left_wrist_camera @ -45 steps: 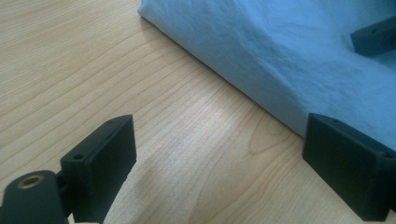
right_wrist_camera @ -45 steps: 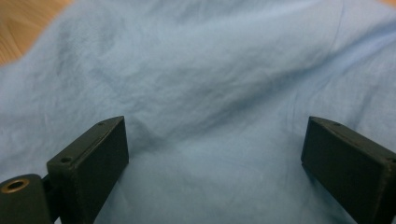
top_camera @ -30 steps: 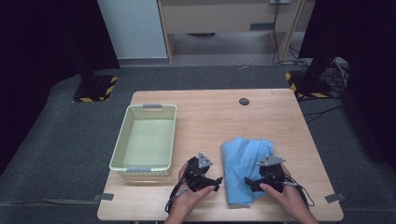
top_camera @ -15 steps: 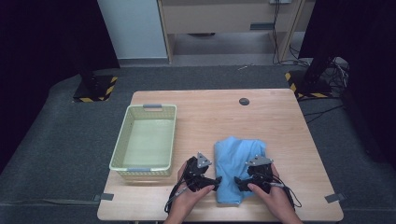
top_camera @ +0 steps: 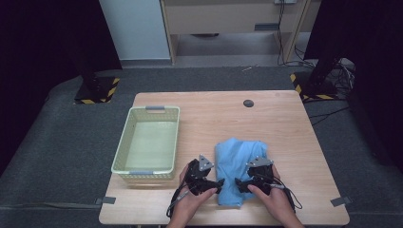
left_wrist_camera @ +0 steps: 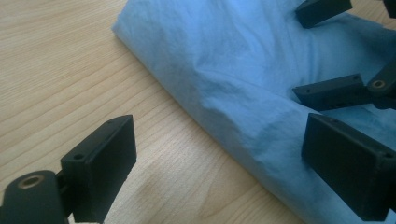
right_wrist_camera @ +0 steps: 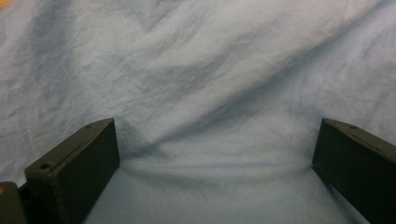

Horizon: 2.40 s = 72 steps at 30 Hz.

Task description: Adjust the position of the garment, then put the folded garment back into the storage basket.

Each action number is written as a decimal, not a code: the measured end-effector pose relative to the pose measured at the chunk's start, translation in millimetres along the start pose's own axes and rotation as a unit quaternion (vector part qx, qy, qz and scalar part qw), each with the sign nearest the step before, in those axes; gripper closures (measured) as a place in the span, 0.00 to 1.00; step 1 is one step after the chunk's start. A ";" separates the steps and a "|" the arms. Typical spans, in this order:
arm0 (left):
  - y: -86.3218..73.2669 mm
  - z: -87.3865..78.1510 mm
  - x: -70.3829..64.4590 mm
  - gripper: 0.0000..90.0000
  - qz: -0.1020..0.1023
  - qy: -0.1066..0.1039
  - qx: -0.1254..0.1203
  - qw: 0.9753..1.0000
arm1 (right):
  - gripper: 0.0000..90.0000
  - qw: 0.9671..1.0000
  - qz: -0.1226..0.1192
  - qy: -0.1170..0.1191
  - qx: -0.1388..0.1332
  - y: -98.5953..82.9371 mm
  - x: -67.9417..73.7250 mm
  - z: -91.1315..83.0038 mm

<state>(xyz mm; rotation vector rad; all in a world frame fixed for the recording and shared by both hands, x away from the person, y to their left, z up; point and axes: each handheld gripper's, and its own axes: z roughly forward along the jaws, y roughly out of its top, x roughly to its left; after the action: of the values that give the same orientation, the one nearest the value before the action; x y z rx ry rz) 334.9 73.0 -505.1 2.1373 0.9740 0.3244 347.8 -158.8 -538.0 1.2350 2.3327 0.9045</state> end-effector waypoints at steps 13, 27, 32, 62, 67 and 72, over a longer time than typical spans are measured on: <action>2.9 -2.1 -1.8 0.11 0.001 -0.004 -0.004 1.000 | 0.01 1.000 -0.014 0.013 -0.010 0.1 -3.2 2.0; 29.0 -24.1 -5.5 0.13 0.012 -0.010 -0.018 1.000 | 0.14 0.996 -0.062 0.058 -0.042 16.5 -20.6 -61.7; 43.1 -21.3 -3.6 0.19 0.021 -0.006 -0.017 1.000 | 0.32 0.997 -0.061 0.047 -0.020 2.3 -47.3 -77.1; 66.8 53.9 57.2 0.31 -0.022 0.074 0.021 0.997 | 0.41 0.997 -0.012 0.073 0.015 -29.8 -71.4 -67.7; 70.1 63.2 61.4 0.25 -0.016 0.071 0.029 0.997 | 0.40 0.997 -0.003 0.079 0.023 -29.4 -72.7 -60.0; 70.3 70.1 64.5 0.23 -0.010 0.067 0.043 0.997 | 0.40 0.996 -0.001 0.082 0.036 -29.7 -71.2 -52.0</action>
<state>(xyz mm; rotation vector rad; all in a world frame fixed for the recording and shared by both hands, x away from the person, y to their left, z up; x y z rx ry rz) 451.5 52.8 -507.0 2.2038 1.1039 0.4278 340.2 -249.6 -519.3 1.2280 2.5144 0.9603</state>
